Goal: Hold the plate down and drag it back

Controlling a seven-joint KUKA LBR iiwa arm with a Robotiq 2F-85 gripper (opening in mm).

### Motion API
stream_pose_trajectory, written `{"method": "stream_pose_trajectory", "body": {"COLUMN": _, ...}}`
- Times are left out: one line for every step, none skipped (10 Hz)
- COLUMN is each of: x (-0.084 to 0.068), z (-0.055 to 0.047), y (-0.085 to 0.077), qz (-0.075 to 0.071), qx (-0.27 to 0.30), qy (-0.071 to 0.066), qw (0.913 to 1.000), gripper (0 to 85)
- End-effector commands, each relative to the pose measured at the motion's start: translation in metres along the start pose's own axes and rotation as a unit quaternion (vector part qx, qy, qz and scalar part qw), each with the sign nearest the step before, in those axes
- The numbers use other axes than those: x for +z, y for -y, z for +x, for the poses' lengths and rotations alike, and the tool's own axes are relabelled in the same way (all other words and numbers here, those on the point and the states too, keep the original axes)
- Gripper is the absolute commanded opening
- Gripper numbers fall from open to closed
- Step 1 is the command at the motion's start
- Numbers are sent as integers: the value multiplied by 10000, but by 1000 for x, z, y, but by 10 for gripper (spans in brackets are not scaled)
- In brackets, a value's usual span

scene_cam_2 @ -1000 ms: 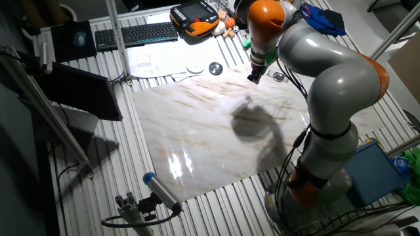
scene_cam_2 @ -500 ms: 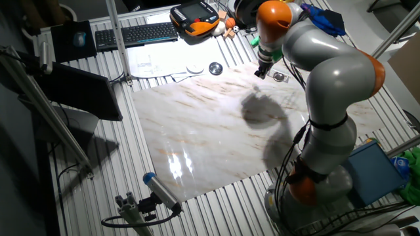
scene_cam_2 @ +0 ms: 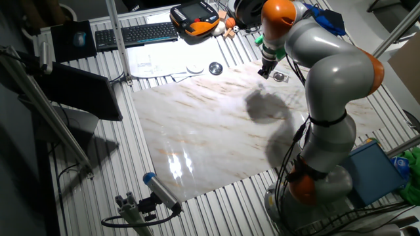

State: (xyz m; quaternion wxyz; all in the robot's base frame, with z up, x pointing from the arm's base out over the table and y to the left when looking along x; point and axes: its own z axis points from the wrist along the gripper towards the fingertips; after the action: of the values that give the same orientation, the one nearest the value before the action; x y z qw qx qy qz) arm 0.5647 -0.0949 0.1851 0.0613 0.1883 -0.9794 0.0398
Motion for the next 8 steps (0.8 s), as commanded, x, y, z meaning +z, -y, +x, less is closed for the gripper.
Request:
{"method": "stream_pose_trajectory", "body": {"x": 0, "z": 0, "y": 0, "qz": -347, "qx": 804, "qy": -141, "qw": 9961, "gripper": 0}}
{"method": "stream_pose_trajectory", "body": {"x": 0, "z": 0, "y": 0, "qz": -469, "qx": 1242, "qy": -171, "qw": 9910, "gripper": 0}}
{"method": "stream_pose_trajectory", "body": {"x": 0, "z": 0, "y": 0, "qz": -462, "qx": 1546, "qy": -178, "qw": 9867, "gripper": 0}}
{"method": "stream_pose_trajectory", "body": {"x": 0, "z": 0, "y": 0, "qz": -423, "qx": 1860, "qy": -222, "qw": 9814, "gripper": 0}}
{"method": "stream_pose_trajectory", "body": {"x": 0, "z": 0, "y": 0, "qz": -387, "qx": 2367, "qy": -177, "qw": 9707, "gripper": 0}}
{"method": "stream_pose_trajectory", "body": {"x": 0, "z": 0, "y": 0, "qz": -361, "qx": 2853, "qy": -82, "qw": 9577, "gripper": 0}}
{"method": "stream_pose_trajectory", "body": {"x": 0, "z": 0, "y": 0, "qz": -337, "qx": 3202, "qy": 11, "qw": 9468, "gripper": 0}}
{"method": "stream_pose_trajectory", "body": {"x": 0, "z": 0, "y": 0, "qz": -289, "qx": 3346, "qy": 58, "qw": 9419, "gripper": 0}}
